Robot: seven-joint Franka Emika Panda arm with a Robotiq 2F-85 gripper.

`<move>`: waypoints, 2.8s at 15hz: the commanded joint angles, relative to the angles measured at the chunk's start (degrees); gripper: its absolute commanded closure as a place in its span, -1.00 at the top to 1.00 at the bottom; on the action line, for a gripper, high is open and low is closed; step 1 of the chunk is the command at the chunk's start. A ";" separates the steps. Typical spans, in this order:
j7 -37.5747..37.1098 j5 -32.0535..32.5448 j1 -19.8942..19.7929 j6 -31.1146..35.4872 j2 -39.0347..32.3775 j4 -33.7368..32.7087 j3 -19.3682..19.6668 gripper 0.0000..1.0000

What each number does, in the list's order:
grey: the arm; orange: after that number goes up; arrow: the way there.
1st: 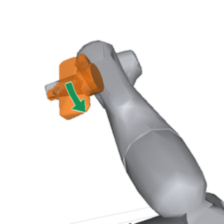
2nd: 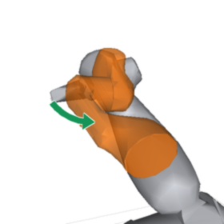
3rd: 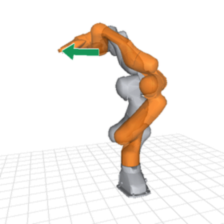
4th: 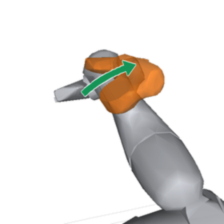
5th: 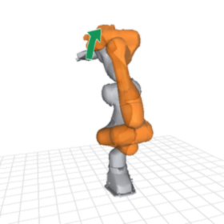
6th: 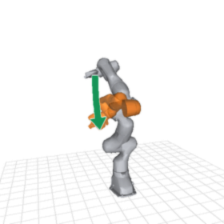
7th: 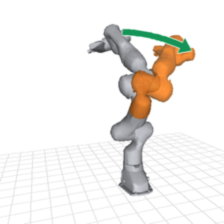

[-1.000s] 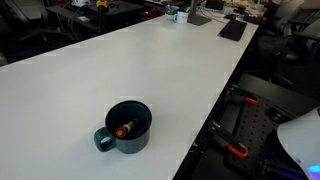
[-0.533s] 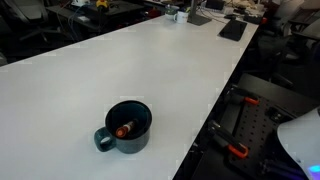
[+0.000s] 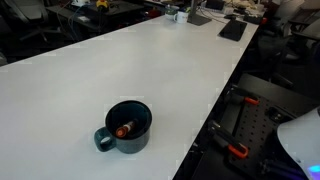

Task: Pick up the marker from the cup and put it on the table

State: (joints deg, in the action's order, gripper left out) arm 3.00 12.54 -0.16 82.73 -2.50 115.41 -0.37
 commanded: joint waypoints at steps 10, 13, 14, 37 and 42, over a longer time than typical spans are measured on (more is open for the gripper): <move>7.47 0.09 2.36 -5.22 -14.83 -12.97 -2.71 1.00; 9.43 0.70 4.16 -8.93 -19.88 -19.01 -4.45 1.00; 9.87 0.89 4.87 -10.39 -21.36 -20.89 -5.07 1.00; 8.99 8.20 14.37 -22.08 -35.88 -28.76 -9.85 1.00; 10.98 10.66 16.53 -25.01 -41.78 -34.71 -10.29 1.00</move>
State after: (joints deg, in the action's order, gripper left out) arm 12.82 21.26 14.75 61.14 -39.88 86.24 -10.07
